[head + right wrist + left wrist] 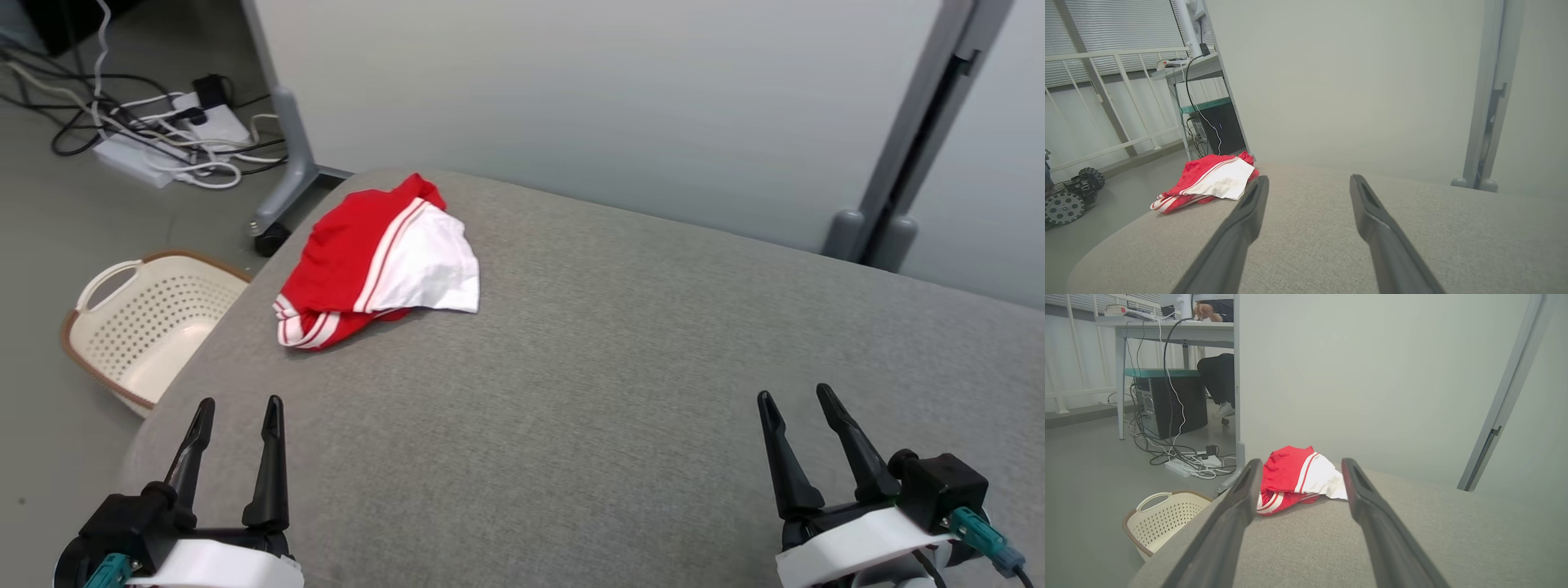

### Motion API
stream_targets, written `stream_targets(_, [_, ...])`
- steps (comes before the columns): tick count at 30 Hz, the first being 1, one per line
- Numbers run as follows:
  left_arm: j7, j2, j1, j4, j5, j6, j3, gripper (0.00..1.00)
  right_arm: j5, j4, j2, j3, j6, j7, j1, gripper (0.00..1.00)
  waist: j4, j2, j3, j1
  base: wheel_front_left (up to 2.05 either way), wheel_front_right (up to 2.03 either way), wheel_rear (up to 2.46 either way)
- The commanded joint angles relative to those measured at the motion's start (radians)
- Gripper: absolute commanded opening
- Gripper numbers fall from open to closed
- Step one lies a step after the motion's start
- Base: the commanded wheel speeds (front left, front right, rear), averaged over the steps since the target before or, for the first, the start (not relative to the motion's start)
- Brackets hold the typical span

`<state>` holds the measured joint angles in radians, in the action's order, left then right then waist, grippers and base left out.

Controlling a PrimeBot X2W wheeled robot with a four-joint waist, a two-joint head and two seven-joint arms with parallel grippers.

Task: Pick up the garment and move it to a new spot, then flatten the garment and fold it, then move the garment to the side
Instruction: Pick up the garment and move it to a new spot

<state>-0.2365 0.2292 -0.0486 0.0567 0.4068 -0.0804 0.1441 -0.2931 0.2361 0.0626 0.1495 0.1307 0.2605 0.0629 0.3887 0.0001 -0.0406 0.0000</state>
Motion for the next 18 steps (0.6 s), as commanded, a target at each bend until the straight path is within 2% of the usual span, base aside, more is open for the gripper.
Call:
stream_targets(1, [0.003, 0.002, 0.007, -0.002, 0.005, -0.002, -0.002, 1.00, -0.005, 0.000, 0.003, 0.002, 0.000, 0.004, 0.009, 1.00, 0.028, -0.0001, -0.004, 0.0000, 0.00, 0.00, 0.00])
stream_targets(9, [0.004, 0.004, 0.006, -0.006, 0.010, -0.005, 0.002, 1.00, -0.008, 0.009, 0.004, 0.007, 0.000, 0.004, 0.009, 1.00, 0.063, -0.0001, -0.008, 0.0000, 0.00, 0.00, 0.00])
stream_targets(18, [0.021, 0.023, 0.028, -0.018, 0.025, -0.004, -0.009, 1.00, -0.016, 0.016, 0.003, 0.019, 0.000, 0.004, 0.018, 1.00, 0.054, -0.0001, -0.007, 0.0000, 0.00, 0.00, 0.00])
